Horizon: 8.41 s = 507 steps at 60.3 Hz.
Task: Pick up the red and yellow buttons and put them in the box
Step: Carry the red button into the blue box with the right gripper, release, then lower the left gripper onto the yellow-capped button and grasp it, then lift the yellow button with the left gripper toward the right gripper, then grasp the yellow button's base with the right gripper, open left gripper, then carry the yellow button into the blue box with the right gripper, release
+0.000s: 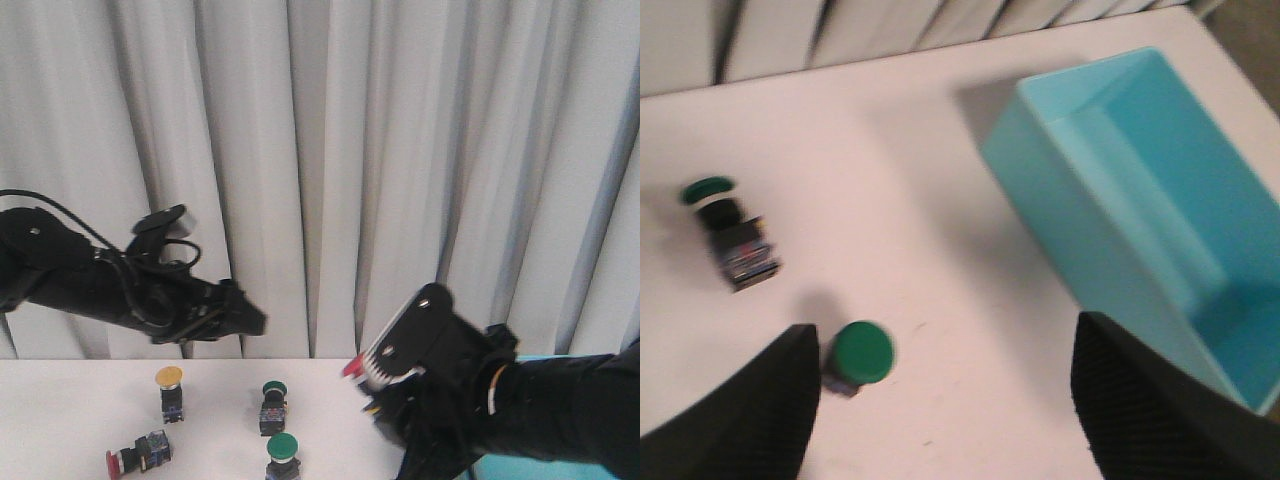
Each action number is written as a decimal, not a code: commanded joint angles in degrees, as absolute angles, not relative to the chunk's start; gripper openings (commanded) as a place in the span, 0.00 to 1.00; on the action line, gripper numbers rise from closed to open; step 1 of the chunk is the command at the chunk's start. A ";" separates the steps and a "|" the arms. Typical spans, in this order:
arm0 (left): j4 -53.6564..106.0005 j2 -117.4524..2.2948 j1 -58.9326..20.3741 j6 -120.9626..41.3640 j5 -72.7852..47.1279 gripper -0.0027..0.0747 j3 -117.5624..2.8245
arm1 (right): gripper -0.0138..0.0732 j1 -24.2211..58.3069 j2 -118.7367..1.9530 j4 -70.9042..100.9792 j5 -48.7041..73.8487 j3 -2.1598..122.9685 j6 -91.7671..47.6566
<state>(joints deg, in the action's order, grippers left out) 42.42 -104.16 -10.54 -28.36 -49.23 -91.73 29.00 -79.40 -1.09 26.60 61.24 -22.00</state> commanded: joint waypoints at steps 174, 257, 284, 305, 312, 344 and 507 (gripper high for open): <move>12.01 -113.19 -18.62 -11.33 -59.62 0.78 -93.54 | 0.68 0.60 -72.62 18.18 43.33 75.06 -20.84; 11.73 -120.51 -20.24 -11.49 -64.90 0.02 -94.37 | 0.68 1.65 -69.30 23.04 43.69 75.06 -27.20; 43.43 -106.26 -20.24 -34.57 -71.71 0.03 -109.07 | 0.68 19.33 -69.99 22.35 44.76 74.20 -53.75; 54.30 -99.98 -20.24 -41.35 -71.71 0.03 -109.07 | 0.68 20.03 -69.99 27.09 40.65 72.75 -58.82; 55.77 -100.20 -20.24 -36.41 -71.71 0.03 -109.07 | 0.68 20.03 -70.15 30.64 40.65 72.75 -64.01; 57.59 -100.20 -25.50 -30.74 -71.71 0.03 -109.07 | 0.68 20.03 -72.64 35.95 39.35 72.75 -73.07; 34.62 -99.96 -21.32 -32.22 -61.99 0.75 -109.07 | 0.19 19.95 -72.50 27.61 42.12 72.75 -57.27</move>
